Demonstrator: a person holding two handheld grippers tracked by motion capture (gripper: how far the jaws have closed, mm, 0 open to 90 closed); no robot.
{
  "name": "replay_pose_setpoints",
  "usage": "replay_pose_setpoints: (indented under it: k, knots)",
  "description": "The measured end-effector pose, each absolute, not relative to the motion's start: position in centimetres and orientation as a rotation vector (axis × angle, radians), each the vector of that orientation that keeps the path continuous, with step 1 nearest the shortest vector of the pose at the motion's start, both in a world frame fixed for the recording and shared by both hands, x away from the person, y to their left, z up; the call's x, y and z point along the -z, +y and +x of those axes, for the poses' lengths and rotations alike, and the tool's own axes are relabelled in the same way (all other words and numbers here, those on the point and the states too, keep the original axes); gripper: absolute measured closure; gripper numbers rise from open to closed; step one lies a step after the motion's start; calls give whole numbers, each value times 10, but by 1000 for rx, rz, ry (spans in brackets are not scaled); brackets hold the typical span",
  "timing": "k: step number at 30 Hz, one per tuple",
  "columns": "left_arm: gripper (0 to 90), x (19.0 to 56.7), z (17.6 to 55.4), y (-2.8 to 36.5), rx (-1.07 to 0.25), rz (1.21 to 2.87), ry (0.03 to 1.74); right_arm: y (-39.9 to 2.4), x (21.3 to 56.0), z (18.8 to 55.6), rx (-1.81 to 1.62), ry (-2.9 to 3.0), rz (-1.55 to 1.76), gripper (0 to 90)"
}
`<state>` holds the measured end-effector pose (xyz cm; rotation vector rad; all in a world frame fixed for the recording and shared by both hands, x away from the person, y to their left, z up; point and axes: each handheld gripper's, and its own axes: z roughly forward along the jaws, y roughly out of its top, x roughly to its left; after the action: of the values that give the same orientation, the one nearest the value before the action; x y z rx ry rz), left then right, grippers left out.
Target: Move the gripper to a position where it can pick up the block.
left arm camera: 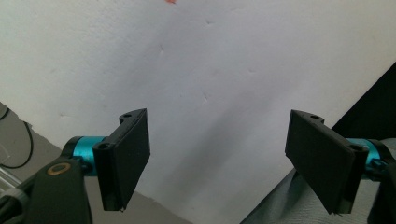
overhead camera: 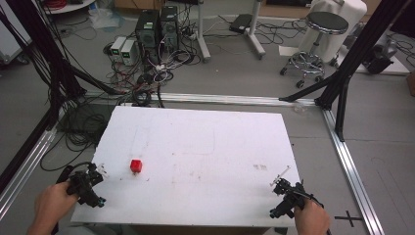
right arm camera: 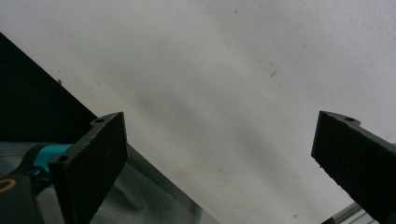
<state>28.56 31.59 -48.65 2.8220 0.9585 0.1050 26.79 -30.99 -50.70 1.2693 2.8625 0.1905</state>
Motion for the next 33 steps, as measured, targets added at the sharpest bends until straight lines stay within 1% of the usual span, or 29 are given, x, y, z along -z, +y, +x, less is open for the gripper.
replay_pose_setpoints:
  k: [5, 8, 11, 13, 14, 19, 28, 33]
  knots:
    - [223, 485, 294, 318, -118, 2763, 974, -309, 507, 268, -195, 2865, 1260, 31]
    - [223, 484, 299, 320, -111, 2771, 944, -309, 507, 268, -187, 2869, 1258, 31]
    - [223, 481, 306, 320, -110, 2820, 871, -308, 507, 269, -190, 2870, 1253, 31]
    - [224, 481, 307, 320, -109, 2809, 874, -308, 507, 269, -193, 2865, 1261, 31]
    - [223, 478, 311, 320, -91, 2831, 841, -309, 506, 269, -194, 2868, 1255, 31]
    - [223, 475, 319, 320, -81, 2846, 812, -308, 507, 269, -189, 2868, 1251, 31]
    - [224, 468, 332, 323, -67, 2884, 711, -310, 506, 268, -204, 2863, 1258, 31]
    - [223, 467, 342, 321, -52, 2921, 624, -310, 506, 268, -205, 2865, 1257, 31]
